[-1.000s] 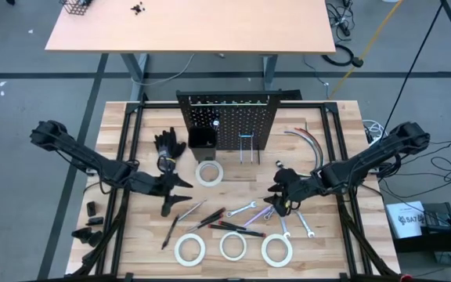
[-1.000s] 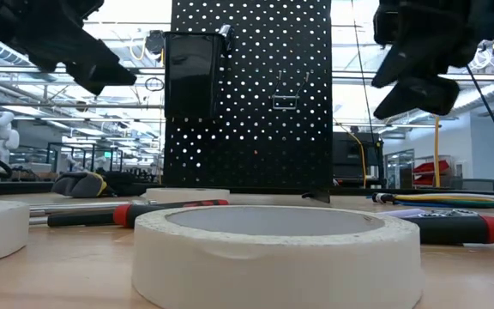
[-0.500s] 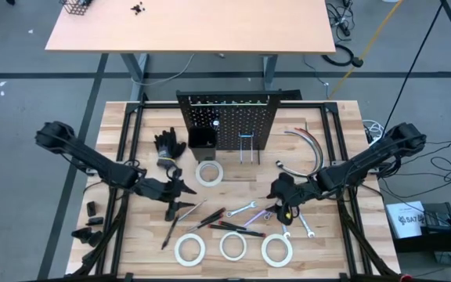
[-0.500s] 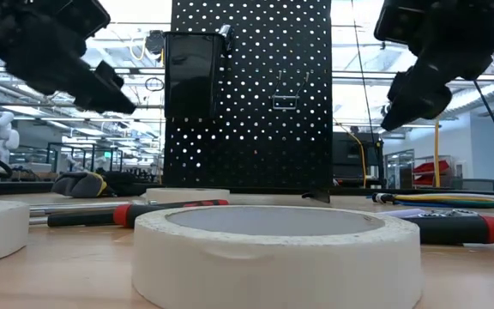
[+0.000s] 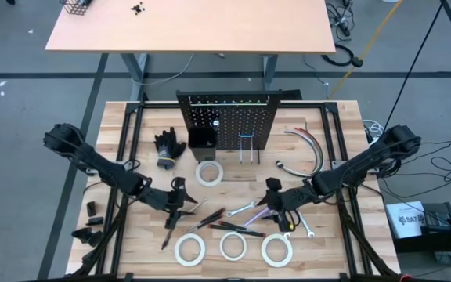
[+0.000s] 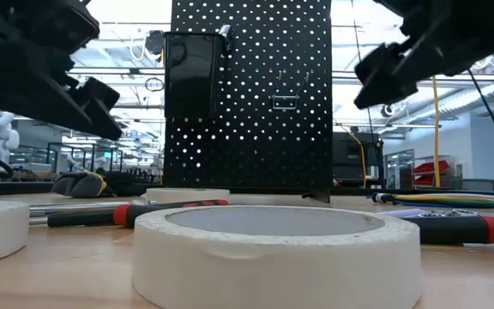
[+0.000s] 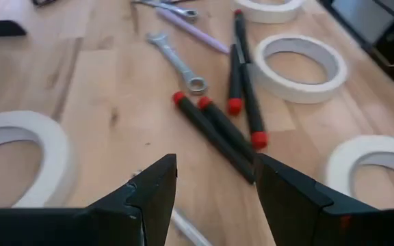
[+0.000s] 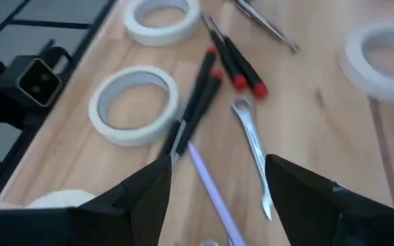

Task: Hang tools onto peg board
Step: Put the black pen into the black bin on the peg board

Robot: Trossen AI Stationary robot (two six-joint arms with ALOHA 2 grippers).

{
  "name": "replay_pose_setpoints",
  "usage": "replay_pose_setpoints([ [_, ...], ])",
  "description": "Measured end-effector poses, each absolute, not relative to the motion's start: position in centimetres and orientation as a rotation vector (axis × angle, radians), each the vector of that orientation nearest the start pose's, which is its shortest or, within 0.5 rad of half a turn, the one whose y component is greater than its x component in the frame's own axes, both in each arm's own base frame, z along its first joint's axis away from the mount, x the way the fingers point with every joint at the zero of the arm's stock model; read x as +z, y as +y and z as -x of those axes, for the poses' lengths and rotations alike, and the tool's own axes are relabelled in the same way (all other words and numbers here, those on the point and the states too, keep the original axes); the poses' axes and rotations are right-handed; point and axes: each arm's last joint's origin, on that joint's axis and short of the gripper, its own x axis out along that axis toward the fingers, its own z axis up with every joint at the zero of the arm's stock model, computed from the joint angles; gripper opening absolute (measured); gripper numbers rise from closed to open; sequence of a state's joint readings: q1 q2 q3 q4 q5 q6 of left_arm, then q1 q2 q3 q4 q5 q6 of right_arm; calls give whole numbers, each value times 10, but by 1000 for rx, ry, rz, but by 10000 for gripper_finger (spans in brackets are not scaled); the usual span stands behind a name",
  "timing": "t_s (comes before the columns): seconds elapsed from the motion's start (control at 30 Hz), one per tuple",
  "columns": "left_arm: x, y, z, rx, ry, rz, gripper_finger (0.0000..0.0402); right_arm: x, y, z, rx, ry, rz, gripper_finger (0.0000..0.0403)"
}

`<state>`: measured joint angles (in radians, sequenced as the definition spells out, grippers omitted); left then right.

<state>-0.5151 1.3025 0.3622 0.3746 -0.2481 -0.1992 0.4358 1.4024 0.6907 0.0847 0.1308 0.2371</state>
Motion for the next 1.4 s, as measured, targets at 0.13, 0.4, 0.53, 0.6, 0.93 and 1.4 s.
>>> replay_pose_setpoints([
  [0.13, 140, -110, -197, -230, 558, -28, 196, 187, 119, -266, 219, 602, -46, 231],
  [0.4, 139, -122, -192, -292, 554, -37, 196, 174, 149, -292, 274, 673, 9, 231],
  [0.53, 139, -123, -191, -298, 554, -38, 196, 172, 169, -302, 229, 765, 78, 231],
  [0.6, 139, -124, -191, -300, 555, -32, 196, 173, 177, -306, 174, 842, 63, 231],
  [0.93, 139, -128, -188, -320, 558, -19, 196, 188, 214, -320, 107, 1014, 0, 231],
  [1.4, 139, -127, -189, -317, 550, -40, 196, 167, 218, -308, -118, 1194, -287, 221],
])
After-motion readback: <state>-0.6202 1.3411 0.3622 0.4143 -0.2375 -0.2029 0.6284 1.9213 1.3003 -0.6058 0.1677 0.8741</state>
